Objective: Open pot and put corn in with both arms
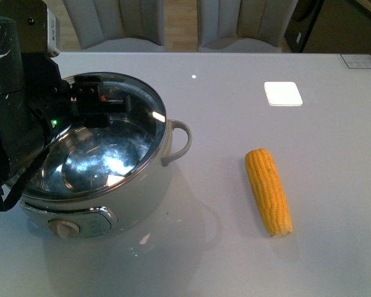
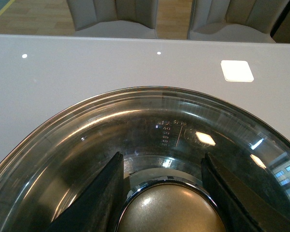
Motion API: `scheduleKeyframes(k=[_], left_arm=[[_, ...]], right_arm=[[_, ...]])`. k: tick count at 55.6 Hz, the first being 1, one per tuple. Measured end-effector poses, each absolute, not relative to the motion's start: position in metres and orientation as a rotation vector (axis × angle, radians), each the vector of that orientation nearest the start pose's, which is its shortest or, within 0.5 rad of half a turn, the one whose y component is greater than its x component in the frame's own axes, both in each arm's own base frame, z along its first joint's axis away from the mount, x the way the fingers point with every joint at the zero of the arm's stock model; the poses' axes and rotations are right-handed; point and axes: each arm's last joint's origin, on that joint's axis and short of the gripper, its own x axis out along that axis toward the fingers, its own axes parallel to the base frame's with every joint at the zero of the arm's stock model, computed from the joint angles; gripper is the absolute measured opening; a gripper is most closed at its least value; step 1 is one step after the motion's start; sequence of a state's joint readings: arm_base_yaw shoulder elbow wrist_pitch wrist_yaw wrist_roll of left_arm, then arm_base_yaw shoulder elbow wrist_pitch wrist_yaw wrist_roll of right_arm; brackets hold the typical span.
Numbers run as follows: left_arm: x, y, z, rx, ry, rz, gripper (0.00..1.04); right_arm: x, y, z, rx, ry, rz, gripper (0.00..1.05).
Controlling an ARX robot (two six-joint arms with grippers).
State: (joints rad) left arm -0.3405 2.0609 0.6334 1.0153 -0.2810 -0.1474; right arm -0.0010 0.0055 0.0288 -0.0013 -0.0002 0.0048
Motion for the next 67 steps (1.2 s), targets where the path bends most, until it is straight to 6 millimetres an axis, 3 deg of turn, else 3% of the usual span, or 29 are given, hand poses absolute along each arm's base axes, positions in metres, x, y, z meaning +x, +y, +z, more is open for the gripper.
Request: scheduleKeyframes(k=[16,32,42,49,54,62,67], left_arm=[[0.304,-0.098,0.08,-0.023,0.399,-0.039,0.42],[0.303,-0.089,0.12,-0.046,0.339,-0.039,0.42],[0.304,-0.069,0.149,-0.067,0.267,-0.038,0.42],[0.306,-0.04,0.165,-0.078,0.213,0.004,0.42],[0.308,-0.001,0.168,-0.075,0.196,0.081,0.42],[0.307,0.058,0.16,-0.068,0.178,0.21,0.42],[0.304,0.098,0.139,-0.071,0.208,0.309,0.42]], right_arm=[[0.096,0.0,0.173,0.005,-0.022,-0.001,0.96],[0.096,0.0,0.173,0.005,-0.022,-0.001,0.96],[0.096,0.0,0.173,0.005,-0.022,-0.001,0.96],[0.096,0.0,0.173,0.005,-0.022,-0.001,0.96],[0.096,0.0,0.173,0.005,-0.022,-0.001,0.96],[0.096,0.0,0.173,0.005,-0.022,-0.001,0.96],[0.096,0.0,0.173,0.005,-0.022,-0.001,0.96]])
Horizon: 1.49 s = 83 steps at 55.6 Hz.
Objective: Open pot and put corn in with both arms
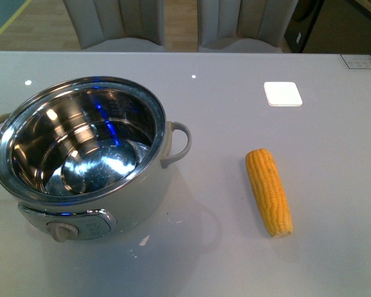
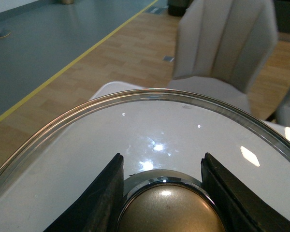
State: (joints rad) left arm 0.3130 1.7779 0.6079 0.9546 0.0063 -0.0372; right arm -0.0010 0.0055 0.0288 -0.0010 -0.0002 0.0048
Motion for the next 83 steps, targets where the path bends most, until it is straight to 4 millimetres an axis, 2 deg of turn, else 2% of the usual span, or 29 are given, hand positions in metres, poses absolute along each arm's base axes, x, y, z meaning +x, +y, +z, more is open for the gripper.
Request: scheduleKeyframes(k=[4,7,17,30,44,63,83], left_arm=[[0.302,0.125,0.119,-0.065,0.24,0.366,0.42],[0.3,0.137,0.108,-0.056,0.255,0.392,0.42],[0.303,0.161,0.07,-0.026,0.273,0.426,0.42],[0.308,0.166,0.033,-0.031,0.307,0.41,0.42],[0.322,0.172,0.005,-0.027,0.289,0.407,0.42],[0.33,0.166,-0.045,-0.004,0.333,0.389,0.42],[0.325,0.162,-0.061,-0.045,0.353,0.377,0.42]], right_arm=[[0.096,0.0,0.173,0.005,-0.022,-0.001,0.96],[0.096,0.0,0.173,0.005,-0.022,0.0,0.96],[0.096,0.0,0.173,0.005,-0.022,-0.001,0.96],[0.096,0.0,0.173,0.005,-0.022,0.0,0.96],[0.096,0.0,0.173,0.005,-0.022,-0.001,0.96],[0.096,0.0,0.173,0.005,-0.022,-0.001,0.96],[0.096,0.0,0.173,0.005,-0.022,-0.001,0.96]])
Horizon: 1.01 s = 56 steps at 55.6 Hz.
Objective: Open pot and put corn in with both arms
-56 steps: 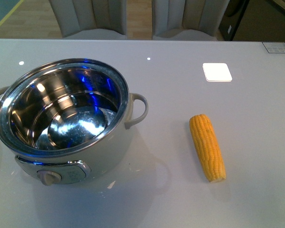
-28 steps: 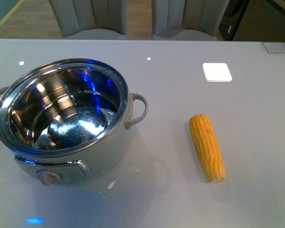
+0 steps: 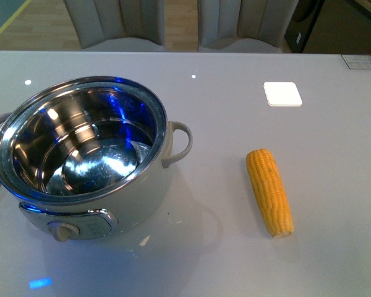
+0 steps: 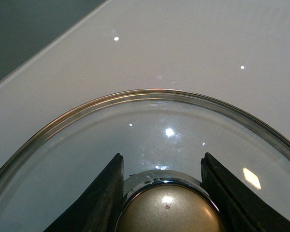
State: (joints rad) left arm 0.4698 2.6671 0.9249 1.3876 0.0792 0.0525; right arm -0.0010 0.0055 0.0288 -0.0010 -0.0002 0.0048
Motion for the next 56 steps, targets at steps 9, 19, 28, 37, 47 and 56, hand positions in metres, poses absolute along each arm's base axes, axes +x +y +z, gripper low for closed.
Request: scheduleKeyframes(k=[9,19,28,37,47,56], left_arm=[[0.323,0.163,-0.062,-0.068,0.353,0.384,0.46],[0.323,0.163,-0.062,-0.066,0.349,0.384,0.72],[0.319,0.162,-0.06,-0.074,0.359,0.388,1.0],[0.3,0.159,-0.014,-0.091,0.353,0.391,0.98],[0.289,0.167,0.055,-0.113,0.262,0.391,0.98],[0.263,0.159,0.103,-0.125,0.262,0.298,0.98]], right_arm=[[0.096,0.0,0.173,0.005,-0.022,-0.001,0.96],[0.096,0.0,0.173,0.005,-0.022,-0.001,0.96],[0.096,0.0,0.173,0.005,-0.022,-0.001,0.96],[0.096,0.0,0.173,0.005,-0.022,0.0,0.96],[0.096,0.0,0.173,0.005,-0.023,-0.001,0.96],[0.096,0.0,0.173,0.005,-0.023,-0.001,0.96]])
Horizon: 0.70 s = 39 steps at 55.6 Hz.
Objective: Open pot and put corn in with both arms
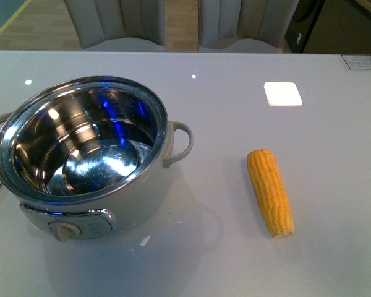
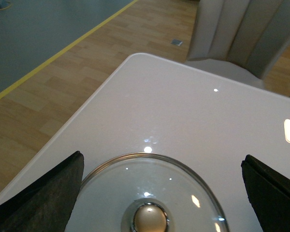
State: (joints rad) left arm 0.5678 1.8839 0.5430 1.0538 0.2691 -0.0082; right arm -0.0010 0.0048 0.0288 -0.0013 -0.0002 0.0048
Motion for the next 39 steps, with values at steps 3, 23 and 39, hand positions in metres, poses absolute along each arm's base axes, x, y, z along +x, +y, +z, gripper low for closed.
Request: scheduleKeyframes(k=[3,23,39], left_arm=[[0.255,0.154,0.116,-0.13,0.259,0.27,0.98],[0.199,0.105,0.166,-0.174,0.231,0.105,0.98],[0.172,0.06,0.175,-0.188,0.215,-0.065,0.98]], right_arm=[[0.096,0.0,0.173,0.005,-0.023,-0.001,0.96],[0.096,0.0,0.173,0.005,-0.023,-0.001,0.96],[0.096,0.0,0.173,0.005,-0.023,-0.001,0.96]])
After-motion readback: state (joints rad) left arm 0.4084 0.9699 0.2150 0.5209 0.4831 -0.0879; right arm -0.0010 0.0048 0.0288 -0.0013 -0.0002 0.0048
